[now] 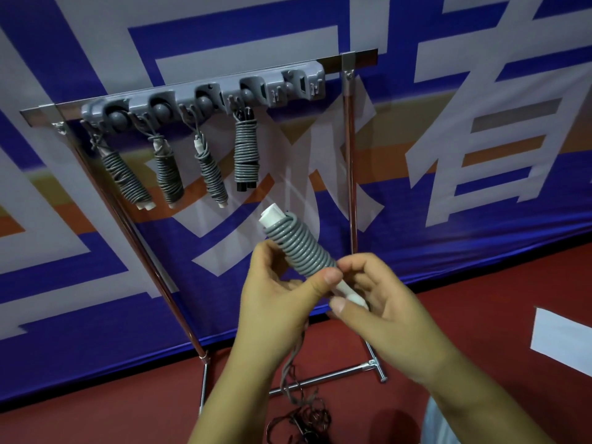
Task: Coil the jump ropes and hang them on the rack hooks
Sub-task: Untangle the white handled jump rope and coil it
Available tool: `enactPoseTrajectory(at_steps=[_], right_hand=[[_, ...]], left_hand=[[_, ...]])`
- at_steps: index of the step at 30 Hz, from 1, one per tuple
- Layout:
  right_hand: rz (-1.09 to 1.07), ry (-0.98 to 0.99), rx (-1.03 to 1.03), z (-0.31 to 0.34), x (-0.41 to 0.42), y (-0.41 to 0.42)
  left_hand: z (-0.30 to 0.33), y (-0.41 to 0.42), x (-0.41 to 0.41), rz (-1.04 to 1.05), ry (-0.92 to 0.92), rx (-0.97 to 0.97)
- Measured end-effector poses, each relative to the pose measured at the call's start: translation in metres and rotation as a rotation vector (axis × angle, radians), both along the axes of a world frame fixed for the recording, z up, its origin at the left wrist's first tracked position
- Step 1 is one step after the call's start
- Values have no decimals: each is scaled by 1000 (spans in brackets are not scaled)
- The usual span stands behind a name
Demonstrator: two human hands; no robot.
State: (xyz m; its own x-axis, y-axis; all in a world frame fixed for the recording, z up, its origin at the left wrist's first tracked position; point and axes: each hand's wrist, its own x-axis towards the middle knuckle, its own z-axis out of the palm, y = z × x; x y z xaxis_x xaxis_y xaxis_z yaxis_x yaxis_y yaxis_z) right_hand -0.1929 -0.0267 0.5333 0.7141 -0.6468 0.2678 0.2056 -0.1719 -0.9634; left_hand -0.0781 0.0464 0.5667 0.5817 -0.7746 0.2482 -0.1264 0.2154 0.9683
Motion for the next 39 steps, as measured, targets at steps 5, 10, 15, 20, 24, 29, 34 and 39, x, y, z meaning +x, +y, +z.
enactPoseTrajectory(at_steps=[5, 10, 15, 20, 24, 29, 34, 39], right_hand=[[-183, 96, -384, -4, 1, 2], [-429, 74, -625, -11, 5, 1], [-432, -2, -529, -10, 1, 2], [-439, -63, -426, -7, -1, -1], [-462, -49, -407, -10, 0, -1], [-431, -29, -294, -18, 4, -7], [-408, -27, -270, -17, 5, -7], [-393, -5, -291, -14, 7, -5]], left_hand=[[-7, -4, -3, 116, -39, 30], [-9, -4, -9, 90, 35, 55], [-7, 2, 1, -128, 97, 86], [-9, 5, 18, -342, 172, 103], [-14, 2, 20, -380, 190, 160], [-24, 0, 24, -366, 159, 255], [-25, 0, 27, -460, 255, 311], [-28, -4, 27, -650, 424, 323]])
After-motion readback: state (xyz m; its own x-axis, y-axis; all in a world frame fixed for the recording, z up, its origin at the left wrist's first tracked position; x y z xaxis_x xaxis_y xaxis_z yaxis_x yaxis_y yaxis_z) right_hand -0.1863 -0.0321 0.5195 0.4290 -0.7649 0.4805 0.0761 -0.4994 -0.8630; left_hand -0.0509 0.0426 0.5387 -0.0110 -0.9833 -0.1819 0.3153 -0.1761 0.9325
